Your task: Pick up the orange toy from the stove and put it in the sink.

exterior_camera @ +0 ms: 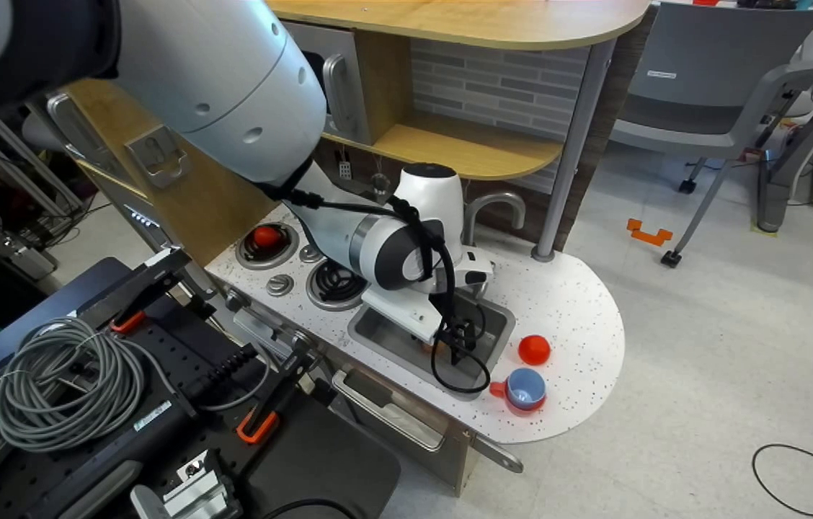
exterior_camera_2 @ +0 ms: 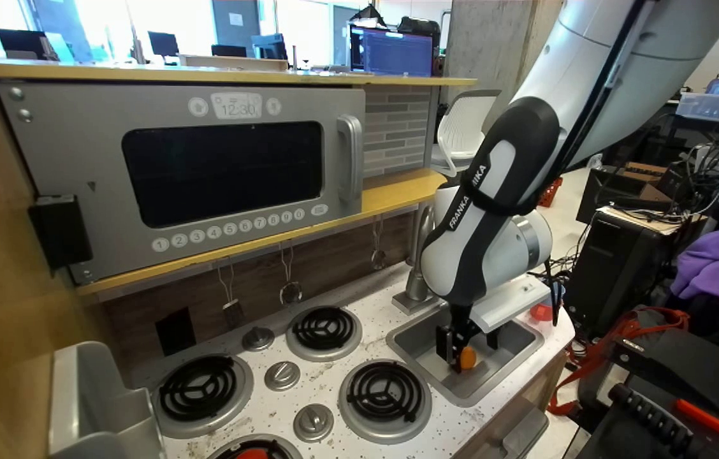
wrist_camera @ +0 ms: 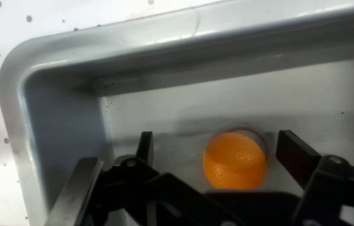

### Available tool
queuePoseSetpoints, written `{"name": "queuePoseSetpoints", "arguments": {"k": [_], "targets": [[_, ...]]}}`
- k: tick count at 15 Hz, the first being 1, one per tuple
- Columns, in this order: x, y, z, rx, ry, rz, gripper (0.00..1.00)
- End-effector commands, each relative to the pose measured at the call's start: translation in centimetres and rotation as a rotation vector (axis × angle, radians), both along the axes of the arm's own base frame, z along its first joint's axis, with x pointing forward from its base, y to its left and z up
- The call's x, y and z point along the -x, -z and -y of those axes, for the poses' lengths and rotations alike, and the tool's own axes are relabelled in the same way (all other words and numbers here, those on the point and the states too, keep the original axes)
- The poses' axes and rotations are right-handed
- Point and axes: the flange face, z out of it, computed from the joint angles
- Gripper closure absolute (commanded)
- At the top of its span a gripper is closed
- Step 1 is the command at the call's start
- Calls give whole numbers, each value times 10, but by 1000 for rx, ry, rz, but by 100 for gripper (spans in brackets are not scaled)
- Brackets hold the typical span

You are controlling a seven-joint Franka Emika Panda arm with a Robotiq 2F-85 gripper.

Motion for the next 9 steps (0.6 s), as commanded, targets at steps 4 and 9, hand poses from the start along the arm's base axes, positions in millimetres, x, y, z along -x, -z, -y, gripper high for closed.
{"name": "queuePoseSetpoints", "arguments": {"k": [4,9], "targets": [[21,-68,-7,-64,-57,48,0],[53,-139,0,-115,-55,106,0]]}}
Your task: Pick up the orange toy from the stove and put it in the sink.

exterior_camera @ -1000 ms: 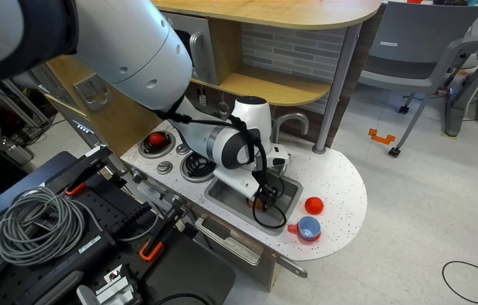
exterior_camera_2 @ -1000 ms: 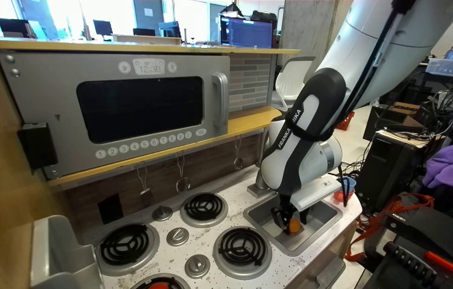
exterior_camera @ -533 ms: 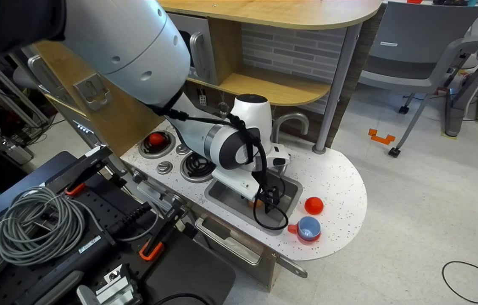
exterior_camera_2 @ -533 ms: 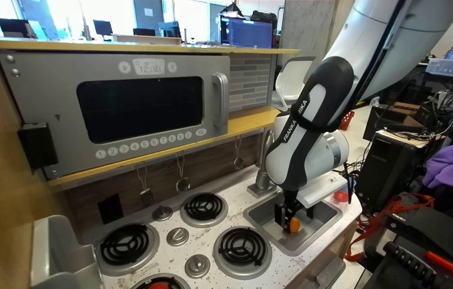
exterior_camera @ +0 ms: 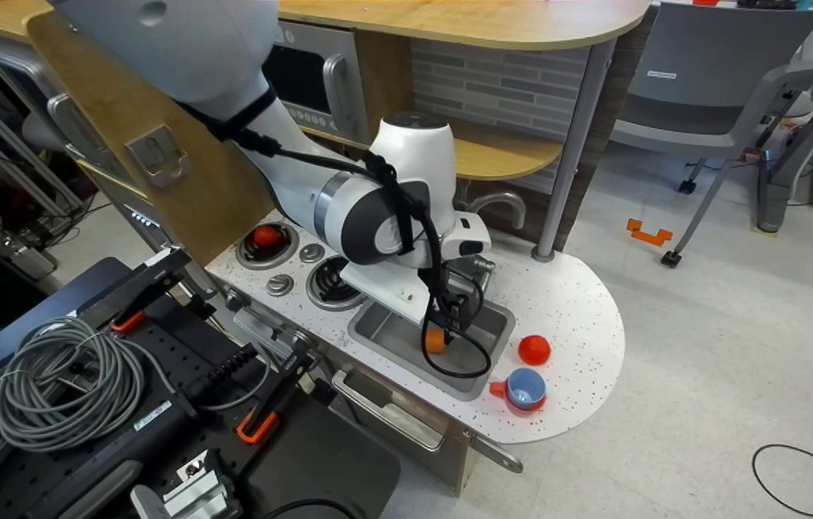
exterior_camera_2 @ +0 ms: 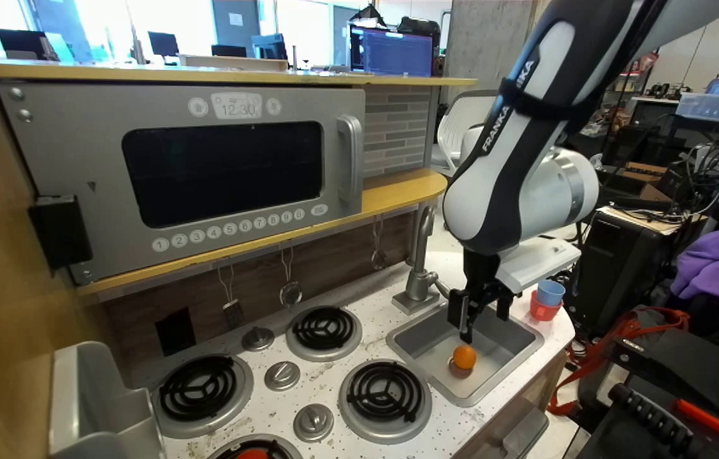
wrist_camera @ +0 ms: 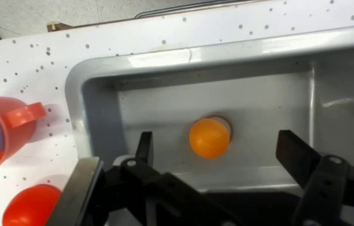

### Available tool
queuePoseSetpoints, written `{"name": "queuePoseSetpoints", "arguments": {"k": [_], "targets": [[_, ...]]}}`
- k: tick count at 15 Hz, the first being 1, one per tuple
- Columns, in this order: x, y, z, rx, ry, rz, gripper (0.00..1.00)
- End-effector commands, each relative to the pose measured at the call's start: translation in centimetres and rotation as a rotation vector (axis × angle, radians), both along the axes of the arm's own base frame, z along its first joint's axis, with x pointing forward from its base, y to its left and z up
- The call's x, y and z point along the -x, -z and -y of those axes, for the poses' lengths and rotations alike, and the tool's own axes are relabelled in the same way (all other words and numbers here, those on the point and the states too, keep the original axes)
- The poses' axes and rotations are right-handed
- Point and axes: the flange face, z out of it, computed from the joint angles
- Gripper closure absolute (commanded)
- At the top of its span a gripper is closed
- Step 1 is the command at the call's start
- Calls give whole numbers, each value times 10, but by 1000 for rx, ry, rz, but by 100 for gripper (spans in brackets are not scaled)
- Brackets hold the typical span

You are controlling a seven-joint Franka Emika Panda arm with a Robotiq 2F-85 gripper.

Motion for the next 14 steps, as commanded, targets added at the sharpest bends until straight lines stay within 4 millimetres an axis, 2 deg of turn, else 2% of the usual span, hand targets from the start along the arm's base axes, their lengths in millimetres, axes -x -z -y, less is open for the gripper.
{"name": "queuePoseSetpoints", "arguments": {"k": [1,7,9,10,12,14], "targets": [[37,-66,4,-62,-16,47,0],[70,-174,11,-100,-10,181,0],[93,-204,12,-96,-30,141,0],[60,-174,16,-86,-7,157,0],[78,-197,14,-88,-14,151,0],[87,-203,11,-88,-15,151,0]]}}
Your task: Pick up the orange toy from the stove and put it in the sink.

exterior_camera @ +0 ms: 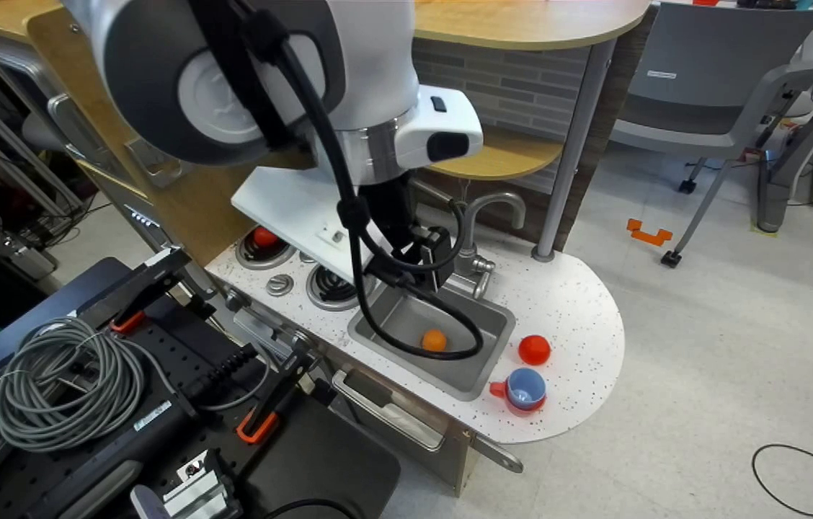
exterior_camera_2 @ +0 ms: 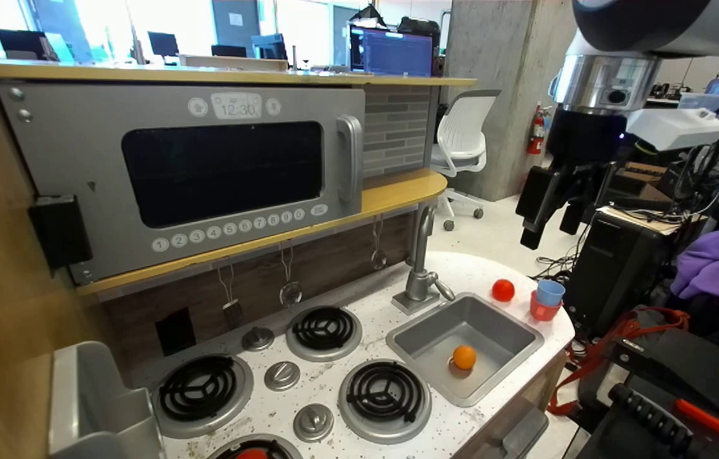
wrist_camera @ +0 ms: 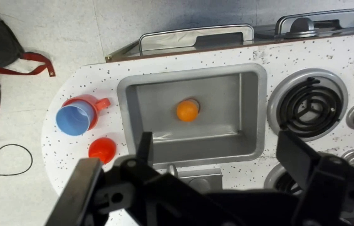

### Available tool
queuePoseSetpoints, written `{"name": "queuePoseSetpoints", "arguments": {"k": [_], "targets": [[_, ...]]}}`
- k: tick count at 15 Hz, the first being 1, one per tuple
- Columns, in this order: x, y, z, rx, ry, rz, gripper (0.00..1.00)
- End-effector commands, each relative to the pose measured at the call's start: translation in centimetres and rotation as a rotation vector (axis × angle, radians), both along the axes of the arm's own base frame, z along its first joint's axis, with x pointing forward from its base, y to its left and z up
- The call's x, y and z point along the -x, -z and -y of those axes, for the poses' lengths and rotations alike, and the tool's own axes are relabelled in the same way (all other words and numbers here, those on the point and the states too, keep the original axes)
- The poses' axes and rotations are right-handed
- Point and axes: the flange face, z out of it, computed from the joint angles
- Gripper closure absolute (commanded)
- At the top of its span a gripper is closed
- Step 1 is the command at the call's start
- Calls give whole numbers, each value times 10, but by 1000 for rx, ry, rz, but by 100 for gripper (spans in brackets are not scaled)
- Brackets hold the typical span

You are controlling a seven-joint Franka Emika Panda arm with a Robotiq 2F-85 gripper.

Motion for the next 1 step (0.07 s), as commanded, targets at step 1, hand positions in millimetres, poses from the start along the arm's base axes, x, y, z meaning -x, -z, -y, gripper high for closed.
{"name": "queuePoseSetpoints", "arguments": {"k": [1], "targets": [[1,1,-1,-1,0,-4,0]]}}
